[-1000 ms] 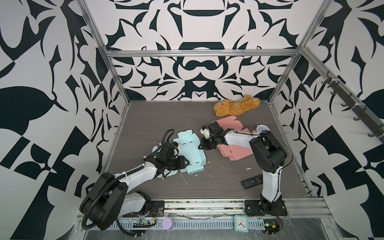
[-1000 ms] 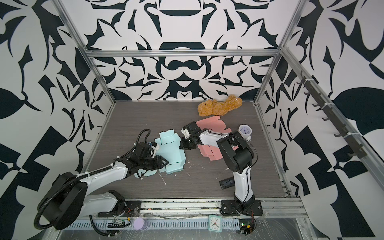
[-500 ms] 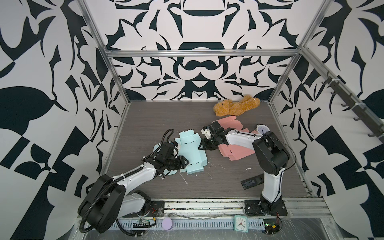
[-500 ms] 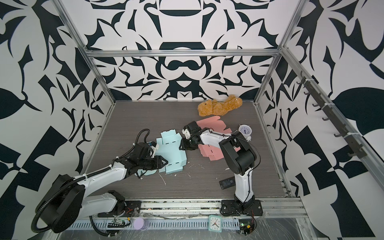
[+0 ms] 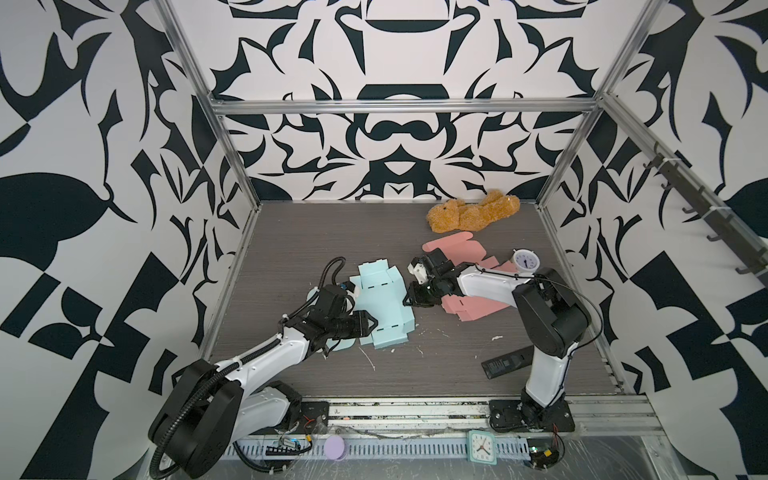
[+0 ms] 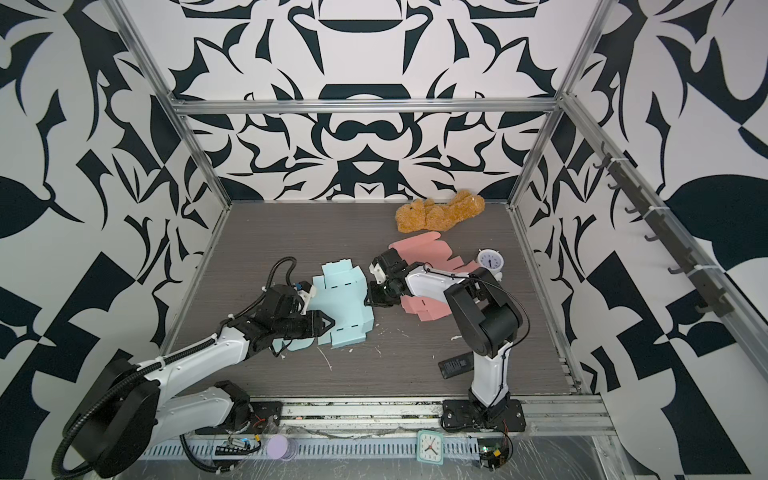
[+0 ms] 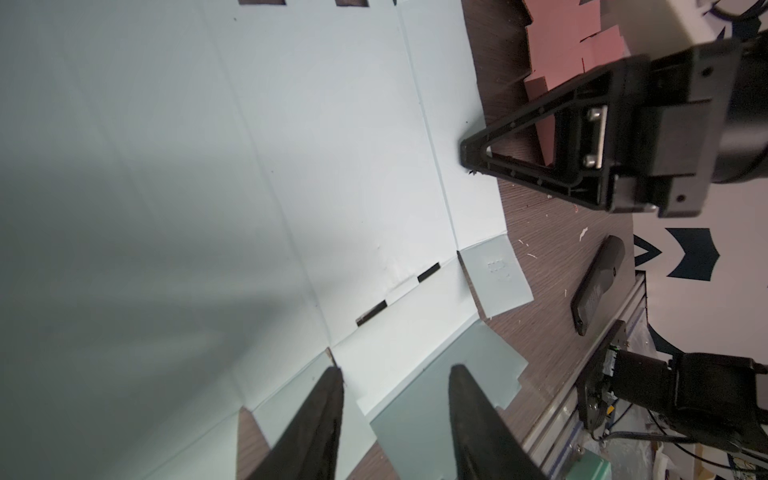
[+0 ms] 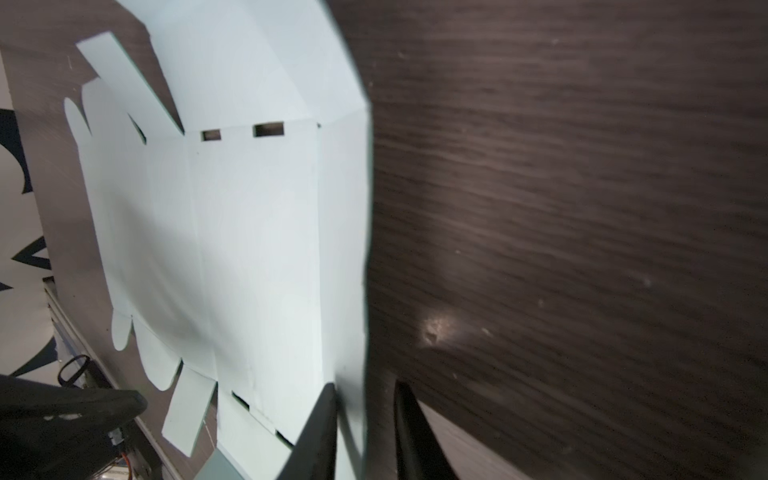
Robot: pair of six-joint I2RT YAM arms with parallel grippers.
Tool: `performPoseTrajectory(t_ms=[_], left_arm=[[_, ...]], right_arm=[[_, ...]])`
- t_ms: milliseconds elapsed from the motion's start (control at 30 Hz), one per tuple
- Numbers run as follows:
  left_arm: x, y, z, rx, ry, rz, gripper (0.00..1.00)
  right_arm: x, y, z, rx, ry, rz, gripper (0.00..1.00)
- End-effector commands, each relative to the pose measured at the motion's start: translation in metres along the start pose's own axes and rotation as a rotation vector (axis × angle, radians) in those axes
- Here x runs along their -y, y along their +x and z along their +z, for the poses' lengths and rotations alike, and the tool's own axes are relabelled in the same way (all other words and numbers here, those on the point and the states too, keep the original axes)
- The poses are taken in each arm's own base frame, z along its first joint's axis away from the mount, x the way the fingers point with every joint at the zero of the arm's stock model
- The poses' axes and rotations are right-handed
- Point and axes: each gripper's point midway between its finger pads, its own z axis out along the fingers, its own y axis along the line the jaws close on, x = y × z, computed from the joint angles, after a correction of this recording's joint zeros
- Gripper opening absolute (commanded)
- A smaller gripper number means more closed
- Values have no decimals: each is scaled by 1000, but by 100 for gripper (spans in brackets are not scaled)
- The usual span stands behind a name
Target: Fold the paper box
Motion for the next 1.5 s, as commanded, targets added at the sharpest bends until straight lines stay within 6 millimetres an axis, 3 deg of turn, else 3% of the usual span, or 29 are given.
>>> performPoseTrajectory(t_ms=[0,500,667,833,1033,1467], left_arm=[[-2,0,-1,1,-10,8,45],[-8,-2,-4,4,-48,6,45],[-15,-1,-1,-1,-61,-6,45],[-15,-2,2,-12,-60,-12,45],[-20,-2,5,-11,-68,-18,45],[-27,6,14,-30,-60,-47,44]], right_arm=[[-17,-11,-12,46,-39,-30,22],[-13,-9,-23,-5,43,-126,12],[-12,-13,-23,-8,60,-140,15],[-18,-16,-14,2,9,-106,28],[-24,-19,-5,9,-52,-66,32],[-31,-18,6,24,-145,-6,26]])
